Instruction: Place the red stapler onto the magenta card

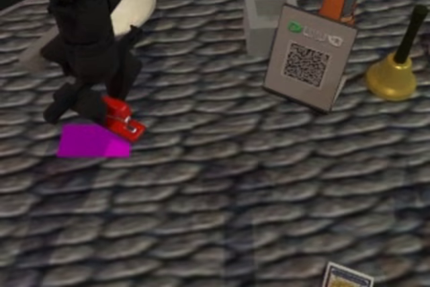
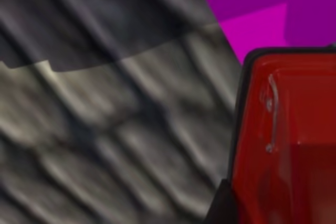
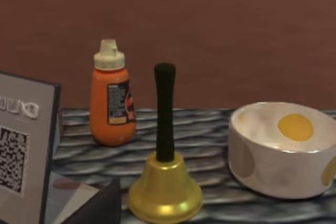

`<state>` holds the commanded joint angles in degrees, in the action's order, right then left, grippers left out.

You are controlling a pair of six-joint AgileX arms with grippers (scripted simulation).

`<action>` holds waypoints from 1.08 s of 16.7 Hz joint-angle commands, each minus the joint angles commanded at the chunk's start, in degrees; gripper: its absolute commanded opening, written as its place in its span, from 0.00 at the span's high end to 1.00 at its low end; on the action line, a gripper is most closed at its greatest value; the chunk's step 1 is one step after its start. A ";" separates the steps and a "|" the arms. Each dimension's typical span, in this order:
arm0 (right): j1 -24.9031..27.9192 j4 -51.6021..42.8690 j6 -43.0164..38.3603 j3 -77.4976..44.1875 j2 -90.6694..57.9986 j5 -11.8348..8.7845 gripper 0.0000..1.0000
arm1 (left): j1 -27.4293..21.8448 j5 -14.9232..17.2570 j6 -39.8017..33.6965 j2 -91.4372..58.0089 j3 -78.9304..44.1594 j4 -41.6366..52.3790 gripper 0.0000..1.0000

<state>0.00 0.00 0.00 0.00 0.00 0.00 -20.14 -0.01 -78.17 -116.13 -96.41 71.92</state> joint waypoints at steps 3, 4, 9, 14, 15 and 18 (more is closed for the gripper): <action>0.00 0.00 0.00 0.00 0.00 0.00 0.00 | 4.84 0.11 -13.05 -2.51 -3.83 1.34 1.00; 0.00 0.00 0.00 0.00 0.00 0.00 0.00 | 6.23 0.15 -16.21 -3.05 -4.86 1.59 1.00; 0.00 0.00 0.00 0.00 0.00 0.00 0.00 | 9.66 0.32 -23.09 -3.86 -7.24 1.84 1.00; 0.00 0.00 0.00 0.00 0.00 0.00 0.00 | 9.41 0.30 -22.96 -3.80 -6.32 0.84 1.00; 0.00 0.00 0.00 0.00 0.00 0.00 0.00 | 9.46 0.31 -23.02 -4.09 -5.31 -0.49 1.00; 0.00 0.00 0.00 0.00 0.00 0.00 0.00 | 9.56 0.29 -23.29 -5.80 -0.48 -7.05 1.00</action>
<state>0.00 0.00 0.00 0.00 0.00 0.00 -10.58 0.28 -101.46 -121.93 -96.88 64.87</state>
